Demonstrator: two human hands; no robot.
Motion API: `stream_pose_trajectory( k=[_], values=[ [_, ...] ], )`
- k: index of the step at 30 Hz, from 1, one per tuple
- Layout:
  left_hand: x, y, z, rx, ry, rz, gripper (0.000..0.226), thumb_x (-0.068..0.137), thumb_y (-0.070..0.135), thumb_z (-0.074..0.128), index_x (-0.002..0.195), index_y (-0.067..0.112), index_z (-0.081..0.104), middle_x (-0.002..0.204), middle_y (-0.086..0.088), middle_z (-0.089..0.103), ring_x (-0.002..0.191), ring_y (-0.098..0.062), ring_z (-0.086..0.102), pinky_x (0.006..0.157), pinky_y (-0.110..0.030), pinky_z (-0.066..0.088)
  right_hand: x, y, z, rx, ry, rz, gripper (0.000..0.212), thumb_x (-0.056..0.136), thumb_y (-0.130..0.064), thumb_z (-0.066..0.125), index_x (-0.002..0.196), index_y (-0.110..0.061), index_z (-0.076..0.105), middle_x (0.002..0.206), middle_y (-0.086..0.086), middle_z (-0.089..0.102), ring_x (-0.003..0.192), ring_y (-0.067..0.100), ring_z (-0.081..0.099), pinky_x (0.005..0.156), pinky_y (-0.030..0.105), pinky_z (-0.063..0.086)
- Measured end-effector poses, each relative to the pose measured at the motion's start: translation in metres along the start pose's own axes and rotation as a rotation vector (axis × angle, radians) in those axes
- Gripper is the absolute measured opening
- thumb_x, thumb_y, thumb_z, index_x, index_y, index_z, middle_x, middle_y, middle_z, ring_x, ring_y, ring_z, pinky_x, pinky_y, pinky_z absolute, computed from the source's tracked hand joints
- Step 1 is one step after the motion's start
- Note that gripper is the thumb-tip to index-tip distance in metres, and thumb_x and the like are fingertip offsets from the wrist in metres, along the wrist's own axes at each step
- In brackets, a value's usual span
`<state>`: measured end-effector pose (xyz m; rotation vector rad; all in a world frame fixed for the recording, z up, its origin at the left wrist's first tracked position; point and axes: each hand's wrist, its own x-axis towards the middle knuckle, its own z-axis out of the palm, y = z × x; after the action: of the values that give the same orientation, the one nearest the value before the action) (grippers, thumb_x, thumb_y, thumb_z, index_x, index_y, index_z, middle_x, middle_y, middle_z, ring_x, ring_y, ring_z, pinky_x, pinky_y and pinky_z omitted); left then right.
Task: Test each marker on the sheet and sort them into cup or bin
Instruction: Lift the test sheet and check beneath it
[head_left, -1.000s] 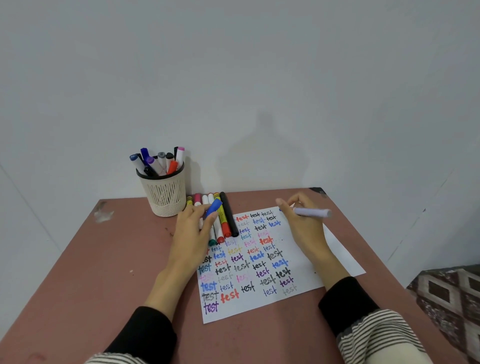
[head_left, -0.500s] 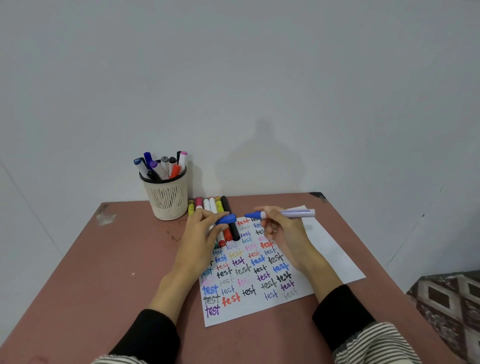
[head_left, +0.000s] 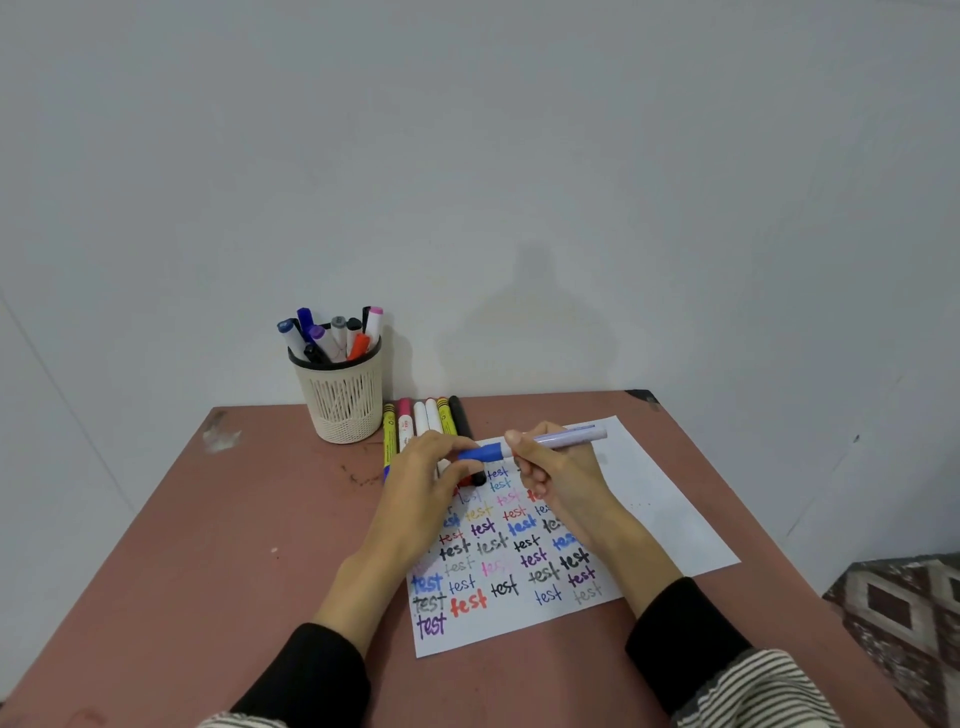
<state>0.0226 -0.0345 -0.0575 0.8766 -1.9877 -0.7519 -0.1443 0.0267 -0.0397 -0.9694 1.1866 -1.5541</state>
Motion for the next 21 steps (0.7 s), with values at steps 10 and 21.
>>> stream_pose_trajectory(
  k=[10,21],
  values=[
    [-0.003,0.001,0.0,0.123,-0.002,0.089,0.022,0.102,0.038,0.039,0.09,0.033,0.057,0.08,0.016,0.05,0.082,-0.006,0.044,0.071,-0.022,0.032,-0.004,-0.006,0.006,0.108,-0.061,0.037,0.021,0.079,-0.027,0.071,0.075,-0.009,0.06,0.063,0.005,0.048,0.051,0.01,0.036,0.047,0.02,0.029],
    [-0.015,0.0,-0.01,0.267,-0.01,-0.002,0.035,0.096,0.052,0.037,0.114,0.033,0.061,0.105,0.02,0.057,0.099,0.0,0.045,0.092,-0.034,0.039,-0.017,-0.01,-0.007,0.172,0.188,0.064,0.027,0.097,-0.021,0.056,0.098,0.003,0.068,0.064,0.005,0.054,0.054,0.01,0.044,0.049,0.02,0.038]
  ],
)
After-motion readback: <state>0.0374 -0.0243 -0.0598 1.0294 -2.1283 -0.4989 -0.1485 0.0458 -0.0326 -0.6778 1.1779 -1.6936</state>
